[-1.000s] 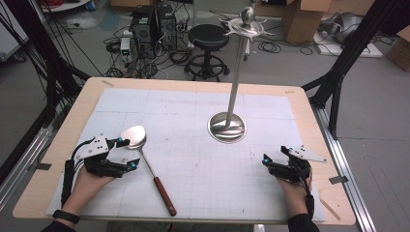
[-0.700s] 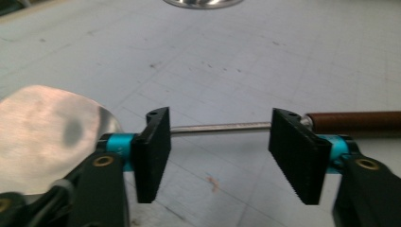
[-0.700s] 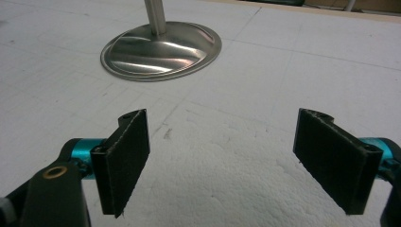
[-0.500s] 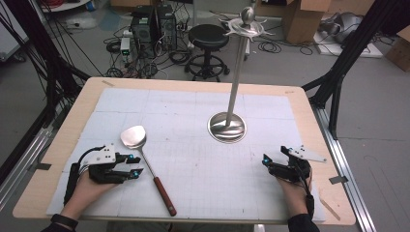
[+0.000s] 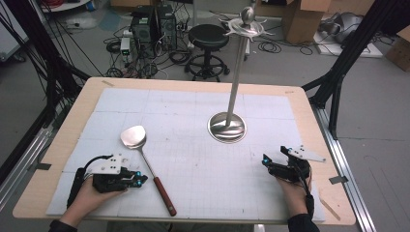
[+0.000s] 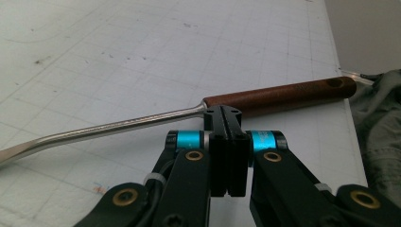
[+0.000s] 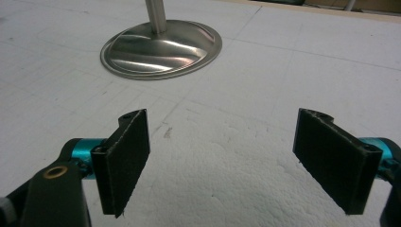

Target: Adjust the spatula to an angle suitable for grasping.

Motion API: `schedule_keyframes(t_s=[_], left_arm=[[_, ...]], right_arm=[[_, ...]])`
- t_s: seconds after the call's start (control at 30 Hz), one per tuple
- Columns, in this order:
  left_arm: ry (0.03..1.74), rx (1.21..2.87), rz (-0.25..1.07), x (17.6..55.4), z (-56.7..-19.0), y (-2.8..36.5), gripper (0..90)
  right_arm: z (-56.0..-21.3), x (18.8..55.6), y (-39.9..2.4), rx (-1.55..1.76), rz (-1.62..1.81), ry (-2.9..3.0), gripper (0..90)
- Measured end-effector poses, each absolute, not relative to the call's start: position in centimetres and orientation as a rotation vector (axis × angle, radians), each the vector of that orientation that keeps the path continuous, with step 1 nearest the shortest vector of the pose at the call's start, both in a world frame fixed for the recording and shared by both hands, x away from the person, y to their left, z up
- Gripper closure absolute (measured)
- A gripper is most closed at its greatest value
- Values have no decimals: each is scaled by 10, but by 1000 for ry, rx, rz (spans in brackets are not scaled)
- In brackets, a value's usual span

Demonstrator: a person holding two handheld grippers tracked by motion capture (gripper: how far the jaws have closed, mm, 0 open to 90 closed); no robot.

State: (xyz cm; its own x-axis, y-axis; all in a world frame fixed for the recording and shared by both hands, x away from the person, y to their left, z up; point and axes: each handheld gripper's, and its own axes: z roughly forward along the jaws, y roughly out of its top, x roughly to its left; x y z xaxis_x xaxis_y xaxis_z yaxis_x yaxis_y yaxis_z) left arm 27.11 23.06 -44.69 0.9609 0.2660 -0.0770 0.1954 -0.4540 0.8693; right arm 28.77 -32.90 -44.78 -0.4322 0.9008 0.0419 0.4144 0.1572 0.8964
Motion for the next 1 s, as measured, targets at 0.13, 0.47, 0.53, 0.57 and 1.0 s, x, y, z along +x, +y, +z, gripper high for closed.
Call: schedule_keyframes(t_s=[0.13,0.47,0.53,0.57,1.0], left_arm=[[327,2068,84,272,-448,225,897],[303,2152,88,273,-450,204,897],[309,2152,99,275,-449,201,897],[311,2160,106,275,-449,198,897],[368,2209,163,302,-449,160,897]], right_arm=[[-448,288,-329,1251,1235,1922,187],[-448,288,-329,1247,1228,1927,188],[-448,288,-328,1248,1227,1926,188],[-448,288,-328,1248,1227,1925,188],[-448,288,-328,1255,1224,1931,189]])
